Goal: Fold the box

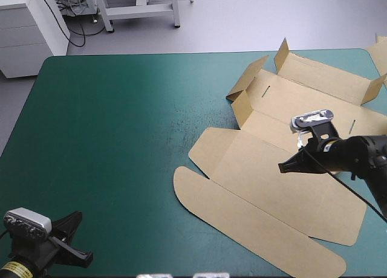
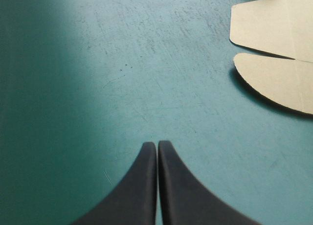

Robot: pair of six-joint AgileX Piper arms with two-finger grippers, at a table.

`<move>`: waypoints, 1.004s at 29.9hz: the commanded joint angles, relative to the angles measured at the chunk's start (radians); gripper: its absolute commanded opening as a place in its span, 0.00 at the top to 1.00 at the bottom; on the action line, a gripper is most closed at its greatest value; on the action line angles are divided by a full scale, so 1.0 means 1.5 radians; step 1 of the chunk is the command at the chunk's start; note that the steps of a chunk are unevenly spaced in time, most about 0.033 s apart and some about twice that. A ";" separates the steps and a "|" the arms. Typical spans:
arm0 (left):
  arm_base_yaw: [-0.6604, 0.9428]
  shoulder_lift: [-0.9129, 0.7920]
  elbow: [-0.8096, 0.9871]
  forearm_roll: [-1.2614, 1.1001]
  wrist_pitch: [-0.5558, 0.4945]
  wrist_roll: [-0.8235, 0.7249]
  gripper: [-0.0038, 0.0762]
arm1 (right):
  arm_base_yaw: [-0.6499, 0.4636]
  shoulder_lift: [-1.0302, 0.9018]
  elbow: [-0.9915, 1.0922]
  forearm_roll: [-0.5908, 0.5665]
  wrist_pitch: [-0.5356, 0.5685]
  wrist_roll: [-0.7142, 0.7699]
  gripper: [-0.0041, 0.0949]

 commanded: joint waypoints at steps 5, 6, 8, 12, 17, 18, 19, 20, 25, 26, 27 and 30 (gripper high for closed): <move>-0.001 0.012 -0.015 0.000 -0.039 -0.005 0.96 | 0.031 0.067 -0.056 -0.101 0.002 0.082 0.95; -0.001 0.012 -0.014 -0.004 -0.039 -0.005 0.96 | 0.031 0.074 -0.059 -0.098 0.004 0.082 0.95; -0.001 0.012 -0.008 0.000 -0.039 -0.005 0.96 | 0.031 0.083 -0.063 -0.097 0.011 0.082 0.96; -0.001 0.012 0.007 -0.004 -0.059 -0.005 0.96 | 0.031 0.086 -0.070 -0.097 0.013 0.079 0.96; -0.001 0.012 0.010 -0.008 -0.067 -0.005 0.96 | 0.031 0.085 -0.106 -0.097 0.051 0.074 0.96; -0.001 0.012 0.010 -0.008 -0.067 -0.005 0.96 | 0.031 0.085 -0.121 -0.100 0.070 0.074 0.96; -0.001 0.012 0.010 -0.008 -0.066 -0.005 0.96 | 0.031 0.085 -0.137 -0.104 0.090 0.074 0.96; -0.001 0.012 0.010 -0.008 -0.066 -0.005 0.96 | 0.031 0.085 -0.154 -0.112 0.112 0.074 0.96; -0.001 0.012 0.010 -0.008 -0.066 -0.005 0.96 | 0.031 0.085 -0.240 -0.181 0.212 0.082 0.96; -0.001 0.012 0.010 -0.008 -0.066 -0.005 0.96 | 0.031 0.081 -0.252 -0.196 0.211 0.090 0.96; -0.001 0.012 0.010 -0.008 -0.066 -0.005 0.96 | 0.030 0.079 -0.264 -0.210 0.211 0.099 0.96; -0.001 0.012 0.010 -0.008 -0.066 -0.005 0.96 | 0.015 0.067 -0.283 -0.225 0.211 0.111 0.96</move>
